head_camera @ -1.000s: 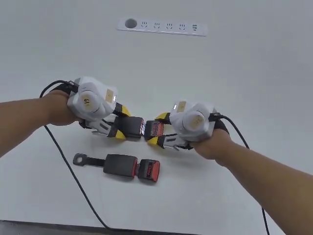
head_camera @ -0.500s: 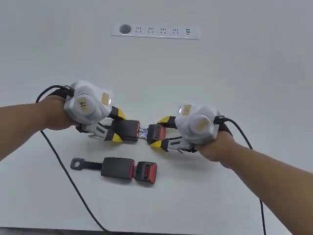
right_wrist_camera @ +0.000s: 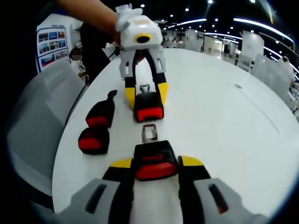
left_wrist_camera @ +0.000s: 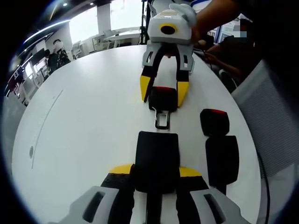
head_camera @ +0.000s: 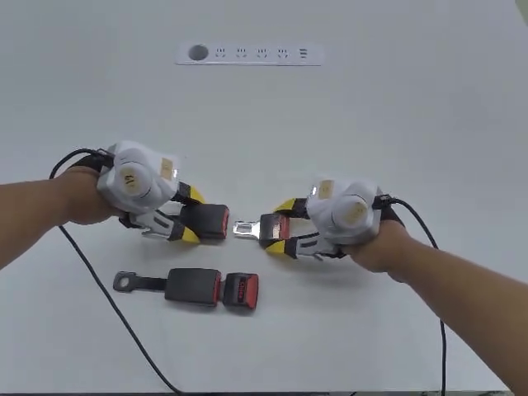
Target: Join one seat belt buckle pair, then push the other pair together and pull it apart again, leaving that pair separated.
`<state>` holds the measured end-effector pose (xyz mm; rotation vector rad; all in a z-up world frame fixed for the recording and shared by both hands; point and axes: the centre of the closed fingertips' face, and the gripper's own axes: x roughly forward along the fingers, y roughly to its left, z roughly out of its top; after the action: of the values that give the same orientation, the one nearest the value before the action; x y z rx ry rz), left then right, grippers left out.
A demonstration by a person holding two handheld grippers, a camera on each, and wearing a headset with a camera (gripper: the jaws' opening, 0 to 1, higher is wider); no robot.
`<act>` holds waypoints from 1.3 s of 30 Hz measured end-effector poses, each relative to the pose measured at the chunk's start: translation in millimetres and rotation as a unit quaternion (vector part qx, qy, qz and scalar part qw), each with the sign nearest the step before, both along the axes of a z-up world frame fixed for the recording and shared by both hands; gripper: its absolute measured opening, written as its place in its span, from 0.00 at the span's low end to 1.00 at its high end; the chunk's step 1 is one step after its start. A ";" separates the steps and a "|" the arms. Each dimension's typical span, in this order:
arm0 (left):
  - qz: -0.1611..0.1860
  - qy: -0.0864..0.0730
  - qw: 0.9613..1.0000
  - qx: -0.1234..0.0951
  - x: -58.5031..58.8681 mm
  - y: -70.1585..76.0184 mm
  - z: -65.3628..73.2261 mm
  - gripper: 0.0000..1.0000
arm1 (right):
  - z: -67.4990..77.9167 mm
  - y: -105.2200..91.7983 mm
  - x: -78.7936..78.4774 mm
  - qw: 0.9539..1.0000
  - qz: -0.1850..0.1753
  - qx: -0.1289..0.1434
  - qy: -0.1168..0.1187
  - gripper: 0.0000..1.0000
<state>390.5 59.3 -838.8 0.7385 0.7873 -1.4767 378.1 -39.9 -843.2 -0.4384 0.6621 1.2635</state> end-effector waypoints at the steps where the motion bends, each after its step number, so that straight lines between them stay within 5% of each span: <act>1: 0.000 0.000 1.000 0.001 0.0 0.0 0.0 0.35 | 0.4 -2.3 0.6 1.000 0.000 0.000 0.000 0.37; 39: 0.001 -0.002 1.000 0.004 -0.9 -0.6 -1.1 0.35 | -3.2 -91.3 -5.6 0.999 -0.034 -0.009 0.000 0.37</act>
<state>389.6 58.8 -839.9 0.7447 0.7913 -1.4707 372.5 -131.2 -846.4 -0.4273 0.6836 1.1934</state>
